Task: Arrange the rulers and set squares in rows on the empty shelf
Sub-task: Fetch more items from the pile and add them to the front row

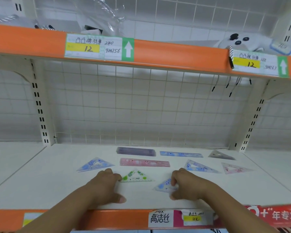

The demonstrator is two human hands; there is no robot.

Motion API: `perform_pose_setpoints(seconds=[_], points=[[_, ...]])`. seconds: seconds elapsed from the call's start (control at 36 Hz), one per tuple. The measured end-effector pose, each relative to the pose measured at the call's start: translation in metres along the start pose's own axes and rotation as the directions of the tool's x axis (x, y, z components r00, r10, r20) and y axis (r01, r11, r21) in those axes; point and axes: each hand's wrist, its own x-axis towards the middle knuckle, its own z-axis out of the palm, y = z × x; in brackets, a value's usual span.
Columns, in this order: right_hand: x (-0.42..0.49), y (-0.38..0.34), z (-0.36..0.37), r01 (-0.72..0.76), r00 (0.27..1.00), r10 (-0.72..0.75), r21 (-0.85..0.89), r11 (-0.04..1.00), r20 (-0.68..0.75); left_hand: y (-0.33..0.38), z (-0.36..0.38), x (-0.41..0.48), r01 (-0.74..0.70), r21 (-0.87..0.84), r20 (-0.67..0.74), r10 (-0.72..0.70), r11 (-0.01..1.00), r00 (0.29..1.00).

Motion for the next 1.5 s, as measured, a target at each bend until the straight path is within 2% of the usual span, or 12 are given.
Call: perform_pose_setpoints(seconds=[0.11, 0.33, 0.56, 0.81, 0.94, 1.17, 1.5], points=[[0.003, -0.004, -0.01, 0.048, 0.998, -0.049, -0.018, 0.999, -0.04, -0.004, -0.001, -0.003, 0.014, 0.008, 0.001, -0.014, 1.0, 1.0], [0.04, -0.044, -0.013, 0.204, 0.963, -0.182, 0.095, 0.974, -0.197, -0.023, -0.004, -0.015, 0.077, 0.015, -0.016, -0.077, 0.997, 0.997], [0.081, -0.098, 0.005, 0.324, 0.939, -0.306, 0.112, 0.939, -0.154, -0.051, -0.008, -0.037, 0.204, -0.009, -0.036, -0.204, 0.979, 0.978], [0.12, -0.147, 0.021, 0.473, 0.871, -0.453, 0.075, 0.878, -0.187, -0.082, -0.012, -0.06, 0.328, -0.041, -0.048, -0.33, 0.944, 0.943], [0.142, -0.164, 0.026, 0.509, 0.845, -0.487, 0.052, 0.859, -0.222, -0.095, -0.015, -0.065, 0.373, -0.065, -0.054, -0.377, 0.925, 0.925], [0.171, -0.174, 0.031, 0.489, 0.839, -0.47, 0.0, 0.872, -0.275, -0.103, -0.015, -0.061, 0.421, -0.056, -0.059, -0.424, 0.905, 0.904], [0.185, -0.169, 0.033, 0.496, 0.851, -0.483, 0.013, 0.868, -0.206, -0.1, -0.017, -0.051, 0.385, -0.043, -0.053, -0.387, 0.922, 0.92]])
